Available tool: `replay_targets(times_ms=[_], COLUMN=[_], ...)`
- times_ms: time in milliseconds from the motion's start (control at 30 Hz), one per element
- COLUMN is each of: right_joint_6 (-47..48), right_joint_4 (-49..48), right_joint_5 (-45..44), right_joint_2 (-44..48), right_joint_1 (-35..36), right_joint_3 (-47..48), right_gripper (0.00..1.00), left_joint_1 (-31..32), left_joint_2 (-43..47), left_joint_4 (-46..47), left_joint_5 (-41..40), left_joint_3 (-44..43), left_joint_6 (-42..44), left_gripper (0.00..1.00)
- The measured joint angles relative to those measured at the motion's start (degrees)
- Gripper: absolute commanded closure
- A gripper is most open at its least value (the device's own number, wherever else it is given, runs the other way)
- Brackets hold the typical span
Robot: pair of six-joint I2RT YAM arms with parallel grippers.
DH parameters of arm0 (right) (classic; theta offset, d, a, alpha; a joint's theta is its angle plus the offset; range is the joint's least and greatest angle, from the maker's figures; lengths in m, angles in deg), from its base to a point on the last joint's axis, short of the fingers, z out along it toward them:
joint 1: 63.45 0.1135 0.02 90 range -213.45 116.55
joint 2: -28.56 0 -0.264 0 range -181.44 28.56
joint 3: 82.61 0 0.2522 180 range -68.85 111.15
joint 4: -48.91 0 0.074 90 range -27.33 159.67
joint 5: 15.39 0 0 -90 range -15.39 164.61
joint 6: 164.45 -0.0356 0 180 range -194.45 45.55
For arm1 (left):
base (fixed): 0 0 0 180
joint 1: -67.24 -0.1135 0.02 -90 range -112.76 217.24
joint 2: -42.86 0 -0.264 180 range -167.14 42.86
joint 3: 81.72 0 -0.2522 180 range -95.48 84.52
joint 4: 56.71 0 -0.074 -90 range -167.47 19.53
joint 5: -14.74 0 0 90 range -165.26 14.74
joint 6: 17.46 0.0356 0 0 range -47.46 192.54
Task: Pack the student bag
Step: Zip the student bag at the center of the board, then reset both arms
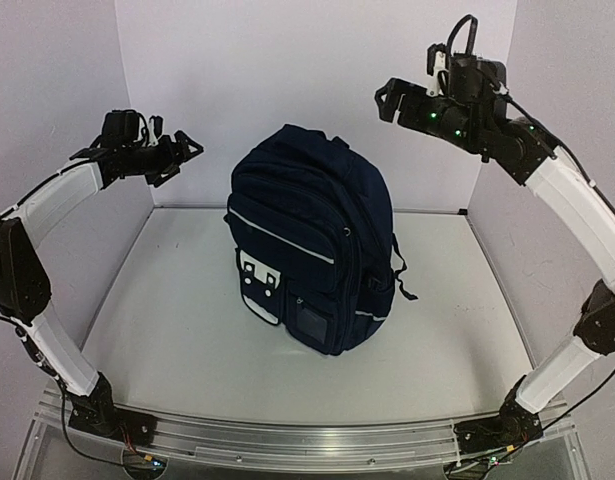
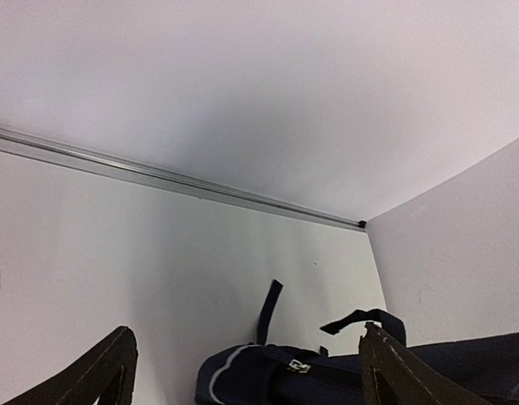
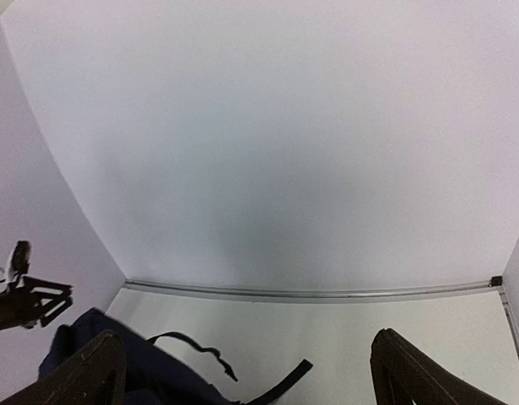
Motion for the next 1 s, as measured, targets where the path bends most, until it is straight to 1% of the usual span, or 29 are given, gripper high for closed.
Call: replay_targets(times_ms=[67,233,333,433,533,633,700,833,867,933,1000], right_joint_6=[-2.3,-6.3,-7.4,-7.5,-6.6,-5.1,-4.2,-3.4,-3.3,-2.9,-2.3], right_joint_4=[0.4,1.4,1.6,2.7,2.4,-0.7,-4.4,-21.5,-27.1,-35.0,-40.9], right_joint_5=[3.5,10.4,13.7,14.3,13.8,13.2,12.8,12.2,12.0,11.2,10.1], right_joint_2=[-1.0,-2.3,-2.3,-2.3,-1.0,4.8,11.1,26.2,29.7,34.2,36.2], right_joint_1=[-5.2,-14.5,-20.5,-26.7,-32.1,-34.7,-35.0,-34.8,-34.7,-34.7,-34.7], right_joint_3=[-0.2,-4.1,-9.2,-13.6,-17.7,-26.2,-33.4,-53.1,-58.9,-68.4,-75.3], right_gripper=[0.02,0.02,0.02,0.02,0.02,0.02,0.02,0.02,0.02,0.02,0.02], left_joint_1=[-2.4,-8.6,-14.1,-18.4,-19.8,-19.5,-19.3,-19.3,-19.3,-19.3,-19.3], left_joint_2=[0.0,0.3,1.7,3.4,7.4,13.9,18.2,27.8,29.6,32.1,33.1], left_joint_4=[-2.0,-5.7,-5.9,-7.7,-7.6,-4.9,-2.4,9.7,12.6,17.0,20.9], left_joint_5=[-1.1,-2.6,-3.2,-6.2,-10.1,-13.0,-14.8,-19.8,-21.0,-23.3,-24.8], left_joint_3=[-0.8,0.6,5.3,9.5,14.6,21.6,26.3,41.6,45.6,51.9,56.4], left_joint_6=[0.9,1.3,1.1,1.1,1.9,3.7,4.4,5.0,4.8,4.0,3.5], left_gripper=[0.07,0.06,0.04,0.0,0.0,0.0,0.0,0.0,0.0,0.0,0.0])
